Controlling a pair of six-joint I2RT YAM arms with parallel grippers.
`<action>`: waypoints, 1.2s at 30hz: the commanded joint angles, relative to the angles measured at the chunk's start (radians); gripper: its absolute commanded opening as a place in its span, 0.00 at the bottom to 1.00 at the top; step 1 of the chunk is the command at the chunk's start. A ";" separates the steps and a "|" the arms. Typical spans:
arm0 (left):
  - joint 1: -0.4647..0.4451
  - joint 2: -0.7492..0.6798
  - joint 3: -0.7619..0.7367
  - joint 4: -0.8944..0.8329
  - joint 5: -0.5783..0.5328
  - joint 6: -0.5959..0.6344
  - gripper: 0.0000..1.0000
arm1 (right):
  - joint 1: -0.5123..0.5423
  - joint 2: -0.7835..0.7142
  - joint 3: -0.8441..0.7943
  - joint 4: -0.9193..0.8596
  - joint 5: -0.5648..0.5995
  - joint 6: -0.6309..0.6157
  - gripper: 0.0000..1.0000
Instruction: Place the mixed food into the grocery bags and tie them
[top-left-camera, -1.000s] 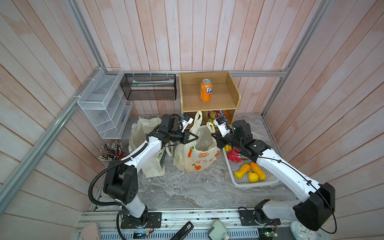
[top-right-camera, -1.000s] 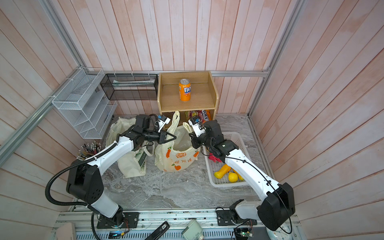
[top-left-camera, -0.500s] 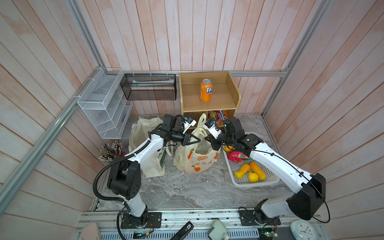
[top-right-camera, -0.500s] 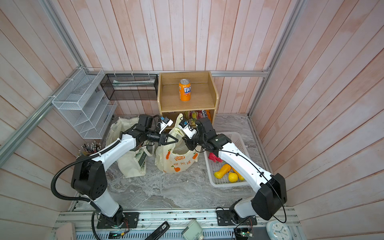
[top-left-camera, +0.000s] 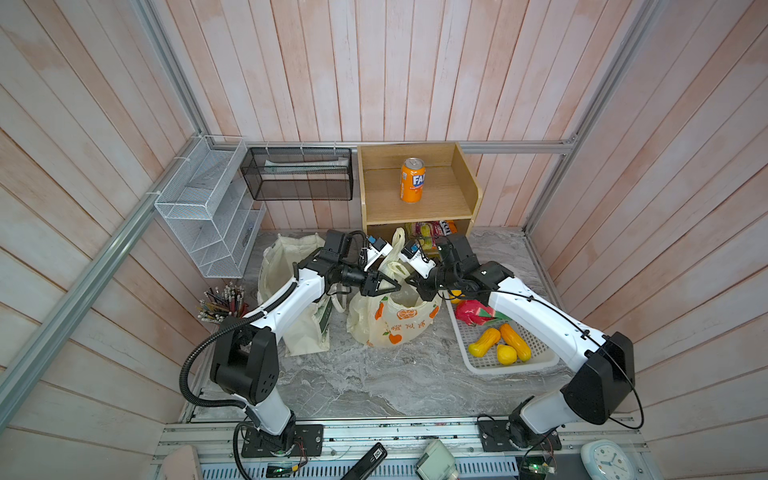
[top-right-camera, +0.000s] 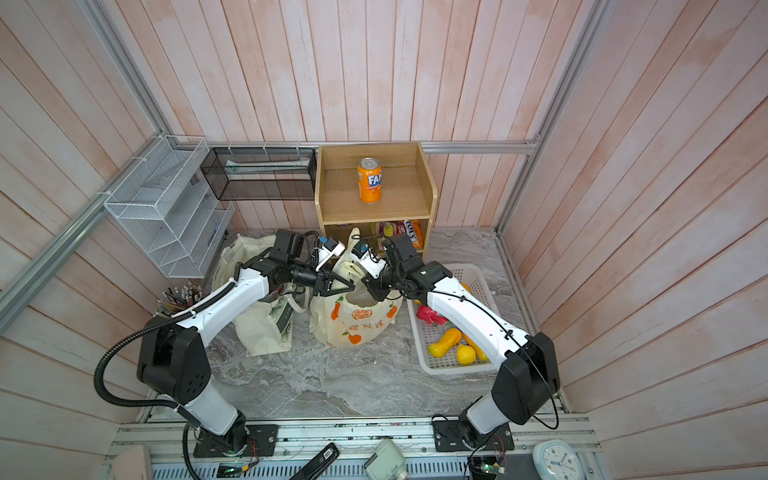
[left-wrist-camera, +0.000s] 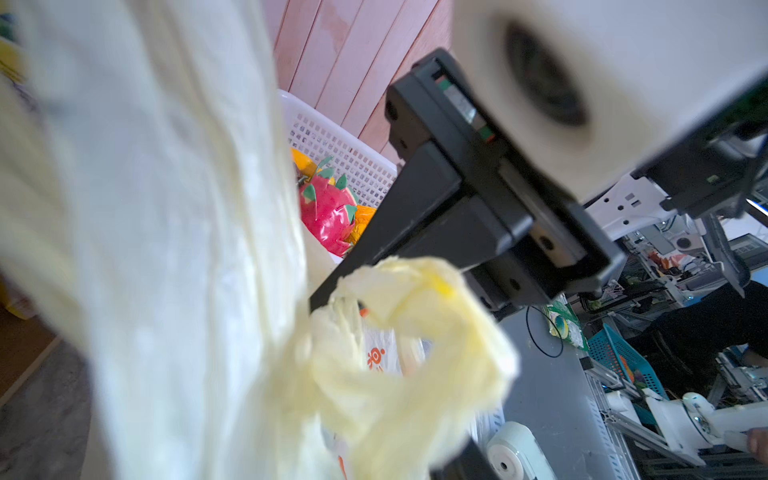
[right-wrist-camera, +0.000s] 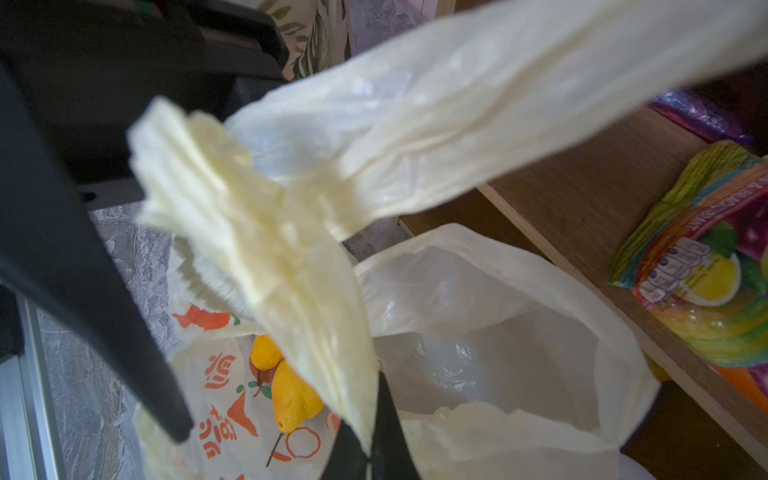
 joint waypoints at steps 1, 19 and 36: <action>0.019 -0.039 0.005 -0.009 0.035 0.034 0.42 | 0.014 0.007 0.039 -0.029 -0.017 -0.012 0.00; 0.033 -0.038 -0.001 0.066 0.084 -0.023 0.44 | 0.073 0.065 0.111 -0.059 0.001 -0.031 0.00; 0.055 -0.116 -0.095 0.224 -0.016 -0.112 0.54 | 0.079 -0.002 0.034 -0.038 0.046 -0.045 0.00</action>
